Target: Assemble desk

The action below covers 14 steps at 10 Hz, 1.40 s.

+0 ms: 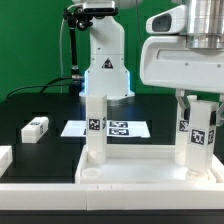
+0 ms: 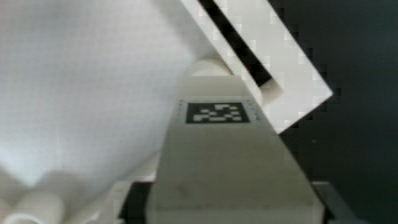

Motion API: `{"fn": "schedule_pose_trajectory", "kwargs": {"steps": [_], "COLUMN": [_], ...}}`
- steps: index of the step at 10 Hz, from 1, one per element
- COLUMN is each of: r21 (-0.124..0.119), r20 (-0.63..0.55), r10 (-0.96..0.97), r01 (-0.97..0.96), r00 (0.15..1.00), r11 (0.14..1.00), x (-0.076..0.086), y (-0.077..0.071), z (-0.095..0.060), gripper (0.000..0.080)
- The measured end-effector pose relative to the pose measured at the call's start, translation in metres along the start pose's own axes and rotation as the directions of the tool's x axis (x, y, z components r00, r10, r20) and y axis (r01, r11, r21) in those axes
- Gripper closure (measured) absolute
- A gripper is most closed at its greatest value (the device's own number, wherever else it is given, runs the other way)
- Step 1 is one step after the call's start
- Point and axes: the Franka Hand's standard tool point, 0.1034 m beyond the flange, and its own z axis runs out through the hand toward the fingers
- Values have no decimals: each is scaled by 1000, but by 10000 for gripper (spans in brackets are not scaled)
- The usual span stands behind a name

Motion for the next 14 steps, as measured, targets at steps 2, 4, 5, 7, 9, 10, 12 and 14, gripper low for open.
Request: {"fn": "schedule_pose_trajectory", "kwargs": {"steps": [2, 4, 5, 7, 9, 10, 12, 14], "r21": [1, -3, 12, 27, 34, 34, 34, 20], "r20": [5, 7, 1, 2, 7, 7, 6, 2], "r10": [191, 432, 523, 672, 762, 747, 720, 505], "r01": [-191, -432, -523, -672, -762, -747, -720, -505], "r00": [982, 902, 852, 740, 648, 665, 694, 863], "r11": [982, 902, 852, 740, 647, 664, 694, 863], "x": [6, 5, 3, 0, -3, -4, -4, -1], "y": [1, 1, 0, 1, -2, -2, -2, 1], "z": [1, 2, 2, 2, 2, 2, 2, 0], "gripper": [508, 508, 508, 508, 508, 414, 246, 159]}}
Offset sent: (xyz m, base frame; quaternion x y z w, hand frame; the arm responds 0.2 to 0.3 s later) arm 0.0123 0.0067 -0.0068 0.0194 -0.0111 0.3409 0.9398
